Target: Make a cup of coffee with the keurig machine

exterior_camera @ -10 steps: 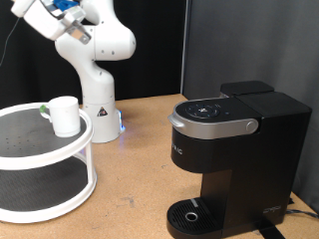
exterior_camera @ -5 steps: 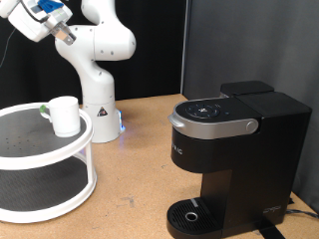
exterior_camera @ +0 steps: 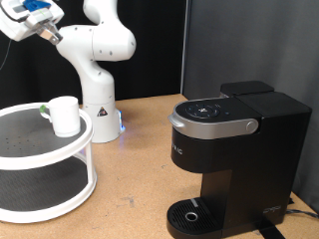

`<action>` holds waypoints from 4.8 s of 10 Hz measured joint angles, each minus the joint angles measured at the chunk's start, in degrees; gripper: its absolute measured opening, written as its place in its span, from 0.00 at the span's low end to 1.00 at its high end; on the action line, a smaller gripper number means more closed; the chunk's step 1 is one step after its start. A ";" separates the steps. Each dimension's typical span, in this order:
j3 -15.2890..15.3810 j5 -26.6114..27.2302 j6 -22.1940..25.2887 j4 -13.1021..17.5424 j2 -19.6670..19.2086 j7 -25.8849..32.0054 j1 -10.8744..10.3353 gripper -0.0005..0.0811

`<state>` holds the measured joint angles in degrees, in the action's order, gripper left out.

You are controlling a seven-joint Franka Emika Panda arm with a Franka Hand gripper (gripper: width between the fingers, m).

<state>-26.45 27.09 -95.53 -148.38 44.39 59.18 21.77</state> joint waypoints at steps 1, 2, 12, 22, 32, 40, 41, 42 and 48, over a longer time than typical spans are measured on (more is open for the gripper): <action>-1.12 -1.54 1.94 0.80 -0.01 0.19 0.47 0.01; -2.19 -3.00 3.27 1.59 -0.02 0.63 0.71 0.01; -8.17 -9.92 2.04 -1.12 -0.79 8.69 0.80 0.01; -10.14 -12.49 -19.14 -12.81 -2.24 14.47 0.86 0.48; -12.30 -6.97 -27.78 -14.24 -8.38 18.16 -3.38 0.99; -12.36 -5.81 -29.12 -16.47 -9.61 21.50 -3.89 0.99; -12.36 -5.81 -29.11 -16.53 -9.61 21.50 -3.89 0.99; -12.36 -5.80 -29.11 -16.54 -9.61 21.50 -3.89 0.84; -12.29 -5.74 -29.12 -16.40 -9.59 20.38 -3.80 0.11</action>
<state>-38.73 21.35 -124.66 -164.78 34.79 79.56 17.97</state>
